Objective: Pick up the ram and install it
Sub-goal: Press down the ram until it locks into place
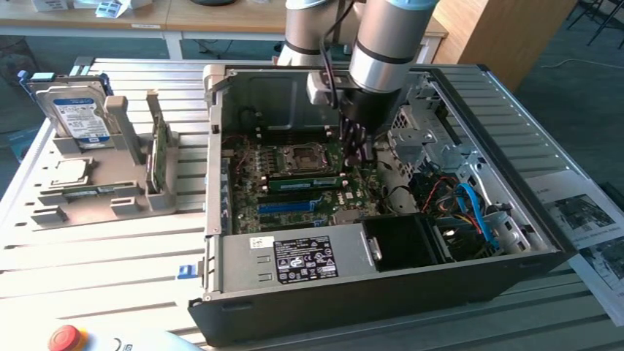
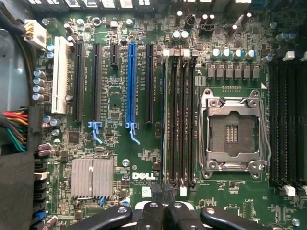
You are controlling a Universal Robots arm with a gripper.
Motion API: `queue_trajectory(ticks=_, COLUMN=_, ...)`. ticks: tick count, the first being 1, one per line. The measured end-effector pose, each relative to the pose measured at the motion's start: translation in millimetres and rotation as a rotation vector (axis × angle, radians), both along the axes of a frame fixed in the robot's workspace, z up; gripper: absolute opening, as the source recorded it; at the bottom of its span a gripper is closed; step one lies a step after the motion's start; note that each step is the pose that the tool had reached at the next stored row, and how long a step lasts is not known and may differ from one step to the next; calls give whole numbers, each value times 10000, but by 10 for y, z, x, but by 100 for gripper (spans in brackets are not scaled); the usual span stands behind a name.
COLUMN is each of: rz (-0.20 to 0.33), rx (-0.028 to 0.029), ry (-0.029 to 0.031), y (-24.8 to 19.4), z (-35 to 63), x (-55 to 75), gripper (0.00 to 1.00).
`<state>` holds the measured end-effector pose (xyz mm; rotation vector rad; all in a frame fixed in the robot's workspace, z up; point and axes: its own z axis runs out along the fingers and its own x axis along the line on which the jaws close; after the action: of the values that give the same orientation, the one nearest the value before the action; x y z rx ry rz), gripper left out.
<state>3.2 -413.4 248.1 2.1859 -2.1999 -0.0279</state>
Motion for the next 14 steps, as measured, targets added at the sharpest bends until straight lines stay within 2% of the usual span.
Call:
queue_trajectory(ticks=5, rz=0, rx=0, ry=0, y=0, z=-57, x=0, gripper=11)
queue_trajectory(ticks=14, rz=0, rx=0, ry=0, y=12, z=-71, x=0, gripper=11)
